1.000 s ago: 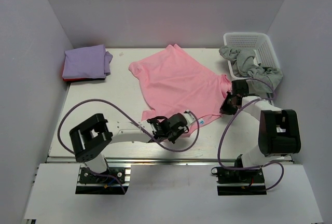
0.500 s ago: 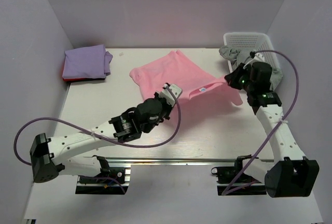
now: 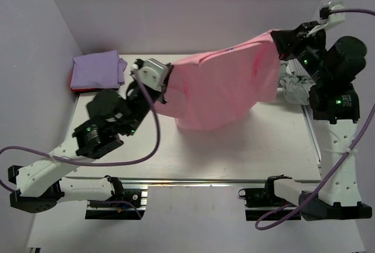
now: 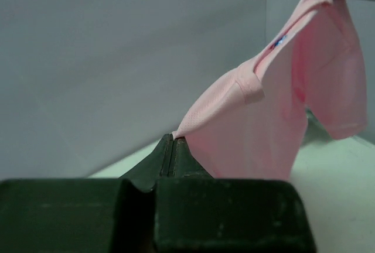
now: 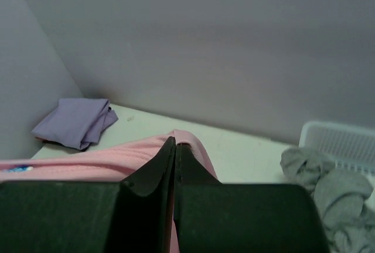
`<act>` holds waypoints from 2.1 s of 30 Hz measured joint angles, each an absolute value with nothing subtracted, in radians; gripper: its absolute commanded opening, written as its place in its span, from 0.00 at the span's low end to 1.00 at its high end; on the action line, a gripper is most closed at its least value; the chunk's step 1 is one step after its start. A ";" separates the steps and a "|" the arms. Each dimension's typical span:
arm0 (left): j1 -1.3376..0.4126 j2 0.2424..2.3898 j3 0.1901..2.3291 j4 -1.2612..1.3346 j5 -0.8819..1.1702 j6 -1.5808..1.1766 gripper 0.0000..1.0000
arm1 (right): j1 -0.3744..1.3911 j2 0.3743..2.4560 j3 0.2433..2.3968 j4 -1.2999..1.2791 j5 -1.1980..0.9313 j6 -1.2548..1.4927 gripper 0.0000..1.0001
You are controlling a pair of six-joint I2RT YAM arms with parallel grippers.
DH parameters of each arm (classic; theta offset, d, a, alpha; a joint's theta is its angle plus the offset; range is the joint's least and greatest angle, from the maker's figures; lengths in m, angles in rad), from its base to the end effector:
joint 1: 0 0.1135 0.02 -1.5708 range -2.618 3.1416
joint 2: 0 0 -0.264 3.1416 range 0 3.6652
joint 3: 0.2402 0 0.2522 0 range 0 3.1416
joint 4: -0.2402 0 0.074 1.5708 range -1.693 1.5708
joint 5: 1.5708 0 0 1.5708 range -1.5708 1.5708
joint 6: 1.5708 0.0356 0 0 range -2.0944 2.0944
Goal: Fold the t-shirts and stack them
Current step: Flatten out the tshirt
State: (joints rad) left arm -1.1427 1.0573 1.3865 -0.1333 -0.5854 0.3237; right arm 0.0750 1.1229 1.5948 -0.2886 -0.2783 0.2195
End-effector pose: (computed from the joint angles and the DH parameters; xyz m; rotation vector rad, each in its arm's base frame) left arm 0.1028 -0.1778 0.4996 0.5262 1.3119 -0.2766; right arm 0.2017 0.0250 0.5360 -0.1330 1.4023 0.4375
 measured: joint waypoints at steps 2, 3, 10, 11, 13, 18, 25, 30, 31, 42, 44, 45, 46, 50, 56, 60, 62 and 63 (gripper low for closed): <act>-1.143 1.045 1.466 -0.162 -0.563 0.354 0.00 | 0.076 1.141 1.693 -0.312 -0.319 0.192 0.00; -1.143 1.041 1.500 -0.173 -0.553 0.365 0.00 | 0.079 1.145 1.732 -0.317 -0.336 0.180 0.00; -1.145 1.045 1.753 -0.332 -0.437 0.430 0.00 | 0.081 1.129 1.927 -0.342 -0.421 0.108 0.00; -1.145 1.048 1.783 -0.353 -0.418 0.434 0.00 | 0.081 1.122 1.941 -0.342 -0.427 0.101 0.00; -1.145 1.051 1.843 -0.403 -0.366 0.440 0.00 | 0.081 1.103 1.958 -0.341 -0.434 0.092 0.00; -1.143 1.038 1.922 -0.484 -0.251 0.448 0.00 | 0.081 1.044 1.964 -0.340 -0.443 0.067 0.00; -1.136 1.016 1.977 -0.568 -0.089 0.448 0.00 | 0.081 0.938 1.972 -0.336 -0.450 0.045 0.00; -1.135 1.016 2.012 -0.595 -0.023 0.448 0.00 | 0.080 0.883 1.988 -0.333 -0.452 0.041 0.00; -1.135 1.013 2.013 -0.597 -0.018 0.448 0.00 | 0.080 0.876 1.990 -0.333 -0.453 0.041 0.00; -1.135 1.065 1.665 -0.109 -0.555 0.649 0.00 | 0.081 0.956 1.834 -0.245 -0.428 0.040 0.00; -1.128 1.159 1.599 0.063 -0.683 0.755 0.00 | 0.080 1.041 1.802 -0.212 -0.406 0.039 0.00; -1.124 1.208 1.589 0.110 -0.721 0.789 0.00 | 0.079 1.091 1.789 -0.197 -0.396 0.039 0.00; -1.118 1.262 1.579 0.155 -0.754 0.823 0.00 | 0.079 1.139 1.780 -0.187 -0.392 0.040 0.00; -1.070 1.390 1.562 0.272 -0.821 0.929 0.00 | 0.078 1.365 1.783 -0.153 -0.387 0.056 0.00; -0.940 1.471 1.654 0.388 -0.807 0.979 0.00 | 0.085 1.646 1.954 -0.146 -0.417 0.115 0.00; -0.838 1.633 1.854 0.422 -0.778 0.986 0.00 | 0.088 1.702 2.064 -0.086 -0.421 0.139 0.00; -0.785 1.723 1.956 0.426 -0.765 0.988 0.00 | 0.085 1.703 2.092 -0.040 -0.418 0.144 0.00; -0.756 1.766 2.002 0.425 -0.756 0.987 0.00 | 0.085 1.703 2.099 -0.015 -0.416 0.145 0.00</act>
State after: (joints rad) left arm -0.7559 1.7660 2.0018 0.4252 -0.7563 0.9871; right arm 0.0849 1.7027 2.0991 -0.0154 -0.4164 0.1452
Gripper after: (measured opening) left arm 0.019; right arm 0.006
